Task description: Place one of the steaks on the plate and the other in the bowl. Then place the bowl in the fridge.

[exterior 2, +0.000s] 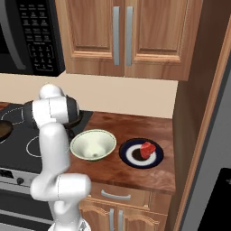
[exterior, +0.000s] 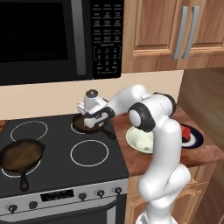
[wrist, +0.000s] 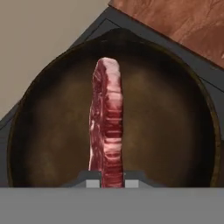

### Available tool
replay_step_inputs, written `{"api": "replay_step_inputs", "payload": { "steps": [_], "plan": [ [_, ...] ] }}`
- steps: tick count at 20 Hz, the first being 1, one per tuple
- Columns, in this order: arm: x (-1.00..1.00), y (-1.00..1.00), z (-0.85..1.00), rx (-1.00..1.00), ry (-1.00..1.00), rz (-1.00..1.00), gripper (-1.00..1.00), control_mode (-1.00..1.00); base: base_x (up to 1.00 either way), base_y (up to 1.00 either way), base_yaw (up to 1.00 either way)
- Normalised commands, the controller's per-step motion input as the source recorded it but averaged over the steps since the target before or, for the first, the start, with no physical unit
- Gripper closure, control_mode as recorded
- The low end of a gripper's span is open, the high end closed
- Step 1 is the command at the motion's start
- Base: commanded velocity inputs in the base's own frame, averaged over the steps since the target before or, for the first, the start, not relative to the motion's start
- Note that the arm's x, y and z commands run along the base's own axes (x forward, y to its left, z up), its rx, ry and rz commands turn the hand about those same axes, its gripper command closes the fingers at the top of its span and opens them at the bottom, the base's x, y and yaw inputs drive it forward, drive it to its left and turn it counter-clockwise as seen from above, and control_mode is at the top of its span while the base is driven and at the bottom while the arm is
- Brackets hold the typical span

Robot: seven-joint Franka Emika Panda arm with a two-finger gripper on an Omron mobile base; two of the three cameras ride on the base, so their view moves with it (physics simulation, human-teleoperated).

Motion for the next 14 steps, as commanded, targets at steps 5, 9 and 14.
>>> {"api": "replay_step_inputs", "payload": {
  "steps": [5,9,14],
  "plan": [
    [-0.52,-0.25,0.03,0.15,-0.28,0.0,1.0,-1.0,0.0,0.0,0.0],
    [-0.47,-0.14,0.28,0.19,-0.38,0.0,1.0,-1.0,0.0,0.0,0.0],
    [-0.39,-0.09,0.67,0.16,-0.38,0.0,1.0,-1.0,0.0,0.0,0.0]
  ]
}}
